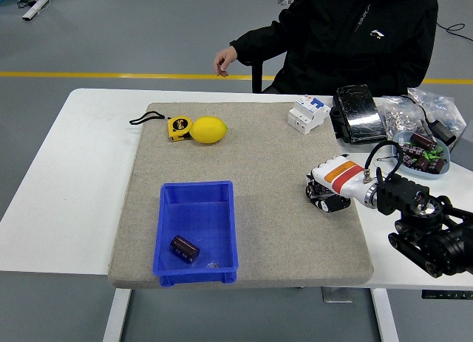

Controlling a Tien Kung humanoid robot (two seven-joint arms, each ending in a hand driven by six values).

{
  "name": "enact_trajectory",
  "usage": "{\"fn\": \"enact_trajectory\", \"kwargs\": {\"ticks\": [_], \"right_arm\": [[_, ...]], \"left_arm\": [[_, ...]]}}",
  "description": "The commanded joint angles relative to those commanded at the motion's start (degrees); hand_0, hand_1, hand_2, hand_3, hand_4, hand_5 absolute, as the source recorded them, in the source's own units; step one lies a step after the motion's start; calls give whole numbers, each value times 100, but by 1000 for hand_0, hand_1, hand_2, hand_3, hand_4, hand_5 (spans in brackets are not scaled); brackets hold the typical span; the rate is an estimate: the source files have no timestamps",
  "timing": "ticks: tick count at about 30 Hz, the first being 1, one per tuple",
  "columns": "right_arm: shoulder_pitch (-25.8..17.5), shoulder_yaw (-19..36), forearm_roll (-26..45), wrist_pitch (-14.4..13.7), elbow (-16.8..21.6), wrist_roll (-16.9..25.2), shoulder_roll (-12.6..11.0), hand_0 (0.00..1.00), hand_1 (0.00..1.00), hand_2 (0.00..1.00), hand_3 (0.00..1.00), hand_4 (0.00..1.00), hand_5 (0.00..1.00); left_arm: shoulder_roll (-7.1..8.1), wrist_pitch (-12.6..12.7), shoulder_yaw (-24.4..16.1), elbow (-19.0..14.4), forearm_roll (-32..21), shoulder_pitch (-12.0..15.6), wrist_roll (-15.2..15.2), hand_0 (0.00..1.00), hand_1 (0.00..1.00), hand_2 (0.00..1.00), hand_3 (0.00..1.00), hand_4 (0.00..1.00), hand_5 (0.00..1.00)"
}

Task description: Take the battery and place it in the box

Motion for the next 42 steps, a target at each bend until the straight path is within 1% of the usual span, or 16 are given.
{"fn": "enact_trajectory", "kwargs": {"ticks": [1, 6, 7, 12, 13, 19, 20, 25, 37, 38, 42], "right_arm": [[0, -3, 19, 8, -5, -2, 3, 193, 403, 461, 469, 767, 240], [-5, -20, 71, 51, -12, -6, 5, 193, 403, 461, 469, 767, 240], [-7, -21, 78, 60, -13, -9, 5, 160, 385, 445, 462, 795, 212], [-25, -39, 135, 123, -14, -22, 3, 160, 385, 445, 462, 795, 212], [-29, -41, 154, 132, -15, -24, 1, 128, 360, 433, 453, 827, 221], [-48, -59, 217, 156, -18, -36, 5, 128, 360, 433, 453, 827, 221], [-50, -63, 217, 155, -15, -35, 8, 107, 345, 422, 451, 845, 227], [-48, -70, 189, 159, 18, -36, 11, 102, 338, 420, 451, 854, 229], [13, -57, 55, 175, 137, -36, -27, 96, 336, 419, 453, 857, 231], [19, -59, 46, 182, 147, -30, -35, 93, 333, 419, 454, 846, 252], [30, -58, 37, 204, 171, -7, -61, 93, 333, 419, 454, 846, 252]], "left_arm": [[1, -1, 2, 0, -1, -1, 0, 769, 763, 766, 612, 676, 599], [0, 1, 25, -1, -30, -8, -3, 769, 763, 766, 612, 676, 599], [1, 0, 31, -2, -37, -9, -3, 769, 762, 766, 612, 676, 600], [6, -4, 62, -3, -64, -11, -6, 769, 762, 766, 612, 676, 600], [5, -3, 66, -3, -69, -10, -6, 769, 765, 765, 613, 676, 600], [3, 1, 67, -3, -74, 7, -6, 769, 765, 765, 613, 676, 600], [2, 0, 63, -4, -69, 11, -4, 769, 765, 765, 611, 676, 599], [7, -7, 38, -8, -38, 25, 13, 769, 765, 765, 612, 675, 599], [47, -18, 30, -17, -30, 36, 37, 769, 767, 765, 612, 675, 598], [51, -18, 35, -18, -32, 35, 38, 769, 768, 764, 612, 674, 599], [65, -19, 27, -19, -27, 36, 46, 769, 768, 764, 612, 674, 599]]}}
